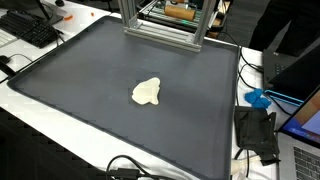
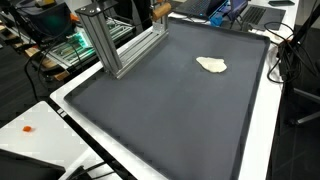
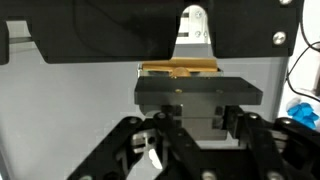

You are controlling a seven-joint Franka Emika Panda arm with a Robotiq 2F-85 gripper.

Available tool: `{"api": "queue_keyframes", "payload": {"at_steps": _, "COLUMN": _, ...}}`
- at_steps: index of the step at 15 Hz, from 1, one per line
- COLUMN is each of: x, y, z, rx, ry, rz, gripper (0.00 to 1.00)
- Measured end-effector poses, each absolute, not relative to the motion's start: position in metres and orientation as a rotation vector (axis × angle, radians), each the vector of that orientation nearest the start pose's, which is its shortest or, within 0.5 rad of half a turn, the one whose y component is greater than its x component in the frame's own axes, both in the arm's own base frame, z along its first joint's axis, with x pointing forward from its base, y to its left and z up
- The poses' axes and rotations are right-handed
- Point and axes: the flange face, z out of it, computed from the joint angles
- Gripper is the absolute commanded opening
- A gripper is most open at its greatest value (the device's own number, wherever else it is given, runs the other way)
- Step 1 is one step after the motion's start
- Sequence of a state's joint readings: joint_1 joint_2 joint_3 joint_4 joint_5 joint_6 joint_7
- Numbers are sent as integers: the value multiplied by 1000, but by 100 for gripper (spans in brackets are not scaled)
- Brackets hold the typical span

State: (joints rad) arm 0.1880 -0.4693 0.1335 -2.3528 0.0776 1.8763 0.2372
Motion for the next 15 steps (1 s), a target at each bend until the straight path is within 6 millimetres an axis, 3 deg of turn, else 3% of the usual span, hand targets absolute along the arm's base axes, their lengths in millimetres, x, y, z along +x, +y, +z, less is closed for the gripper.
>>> {"api": "queue_keyframes", "payload": {"at_steps": 6, "x": 353, "y": 135, "z": 505, "rx": -3098, "ry": -49, "rz": 28, "gripper": 27}}
{"api": "queue_keyframes", "payload": {"at_steps": 15, "x": 332, "y": 142, "z": 490, "rx": -3112, "ry": -80, "rz": 47, "gripper": 27}}
